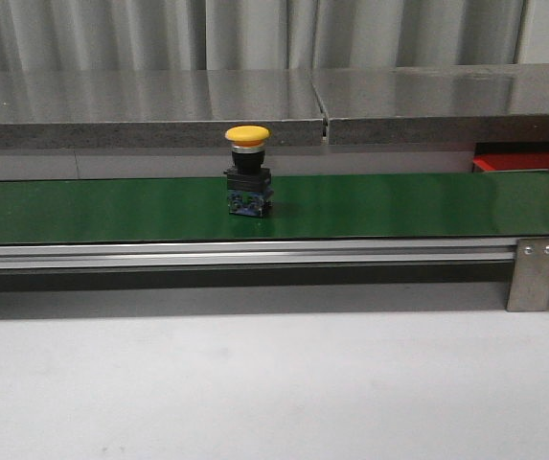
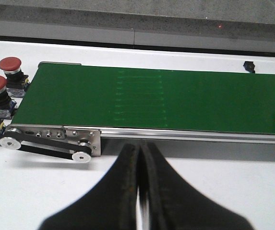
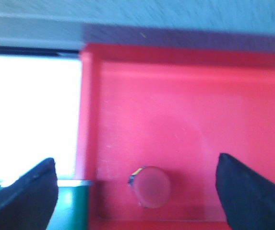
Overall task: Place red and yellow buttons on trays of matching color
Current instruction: 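Lower the red button into the red tray and open the right gripper, then grasp the yellow button at the belt's end with the right gripper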
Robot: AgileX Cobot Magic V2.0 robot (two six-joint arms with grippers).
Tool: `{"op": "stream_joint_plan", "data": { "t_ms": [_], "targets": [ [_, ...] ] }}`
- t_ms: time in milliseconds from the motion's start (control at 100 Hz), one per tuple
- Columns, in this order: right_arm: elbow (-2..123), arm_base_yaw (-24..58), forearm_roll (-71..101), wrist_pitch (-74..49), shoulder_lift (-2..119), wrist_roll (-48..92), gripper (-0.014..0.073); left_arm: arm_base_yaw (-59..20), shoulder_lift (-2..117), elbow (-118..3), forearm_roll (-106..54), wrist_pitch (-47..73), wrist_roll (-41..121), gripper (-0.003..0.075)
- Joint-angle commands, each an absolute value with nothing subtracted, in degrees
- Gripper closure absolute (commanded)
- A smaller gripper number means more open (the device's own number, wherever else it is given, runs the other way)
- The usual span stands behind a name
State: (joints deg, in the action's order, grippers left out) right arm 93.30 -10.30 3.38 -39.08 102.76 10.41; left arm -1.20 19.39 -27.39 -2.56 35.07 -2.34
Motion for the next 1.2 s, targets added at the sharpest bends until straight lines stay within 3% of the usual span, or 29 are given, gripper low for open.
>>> {"op": "stream_joint_plan", "data": {
  "t_ms": [0, 290, 600, 840, 1190],
  "targets": [
    [93.0, -8.1, 4.1, -38.3, 96.3, 13.1, -0.0061, -1.6, 19.7, -29.0, -3.0, 30.9, -2.5, 0.0739],
    [80.4, -0.5, 4.1, -38.6, 87.8, 13.2, -0.0061, -1.6, 19.7, -29.0, -3.0, 30.9, -2.5, 0.0739],
    [69.9, 9.2, 5.0, -39.2, 86.8, 15.3, -0.0061, -1.6, 19.7, -29.0, -3.0, 30.9, -2.5, 0.0739],
    [69.4, 15.0, 7.7, -36.5, 87.0, 15.5, -0.0061, -1.6, 19.7, -29.0, -3.0, 30.9, -2.5, 0.0739],
    [73.5, 15.4, 12.5, -37.1, 92.0, 18.8, -0.0061, -1.6, 19.7, -29.0, -3.0, 30.9, -2.5, 0.0739]
  ]
}}
